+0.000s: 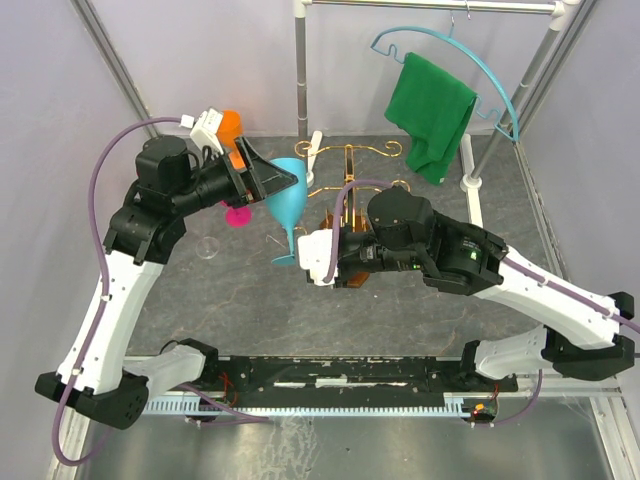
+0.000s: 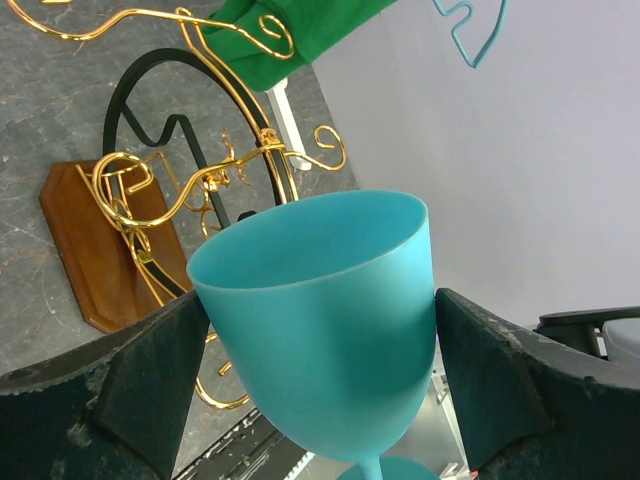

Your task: Take the wine glass off the wine glass rack

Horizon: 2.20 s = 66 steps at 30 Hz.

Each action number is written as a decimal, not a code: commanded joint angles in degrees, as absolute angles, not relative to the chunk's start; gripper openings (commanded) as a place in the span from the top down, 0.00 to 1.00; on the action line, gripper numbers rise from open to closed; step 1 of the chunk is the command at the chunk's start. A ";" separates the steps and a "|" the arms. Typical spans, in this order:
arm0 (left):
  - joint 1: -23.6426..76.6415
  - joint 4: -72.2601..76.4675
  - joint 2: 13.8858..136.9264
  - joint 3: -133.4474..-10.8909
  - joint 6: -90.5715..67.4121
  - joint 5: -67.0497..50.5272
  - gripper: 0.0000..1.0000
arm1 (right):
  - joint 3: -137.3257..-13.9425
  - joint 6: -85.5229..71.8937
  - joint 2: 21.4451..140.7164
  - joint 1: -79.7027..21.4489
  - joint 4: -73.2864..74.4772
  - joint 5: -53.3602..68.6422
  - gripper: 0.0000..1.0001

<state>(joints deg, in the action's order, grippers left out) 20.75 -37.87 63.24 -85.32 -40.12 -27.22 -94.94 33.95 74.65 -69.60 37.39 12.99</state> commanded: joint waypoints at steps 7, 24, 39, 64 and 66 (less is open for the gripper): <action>20.96 -29.66 61.44 -82.68 -42.21 -33.07 0.03 | -97.51 34.15 74.62 -70.16 34.45 15.33 0.98; 20.94 -30.93 63.14 -81.98 -42.07 -36.04 0.01 | -98.51 33.75 75.02 -70.22 35.00 17.20 0.99; 20.91 -29.39 53.64 -76.46 -29.59 -23.04 0.09 | -93.62 29.29 70.75 -70.22 35.20 13.49 0.10; 20.98 -20.66 31.31 -43.54 -11.88 14.52 0.17 | -85.10 29.66 61.28 -70.21 30.23 4.50 0.03; 20.98 -17.76 30.83 -40.31 -13.00 19.92 0.17 | -84.92 29.66 61.09 -70.20 30.06 4.39 0.03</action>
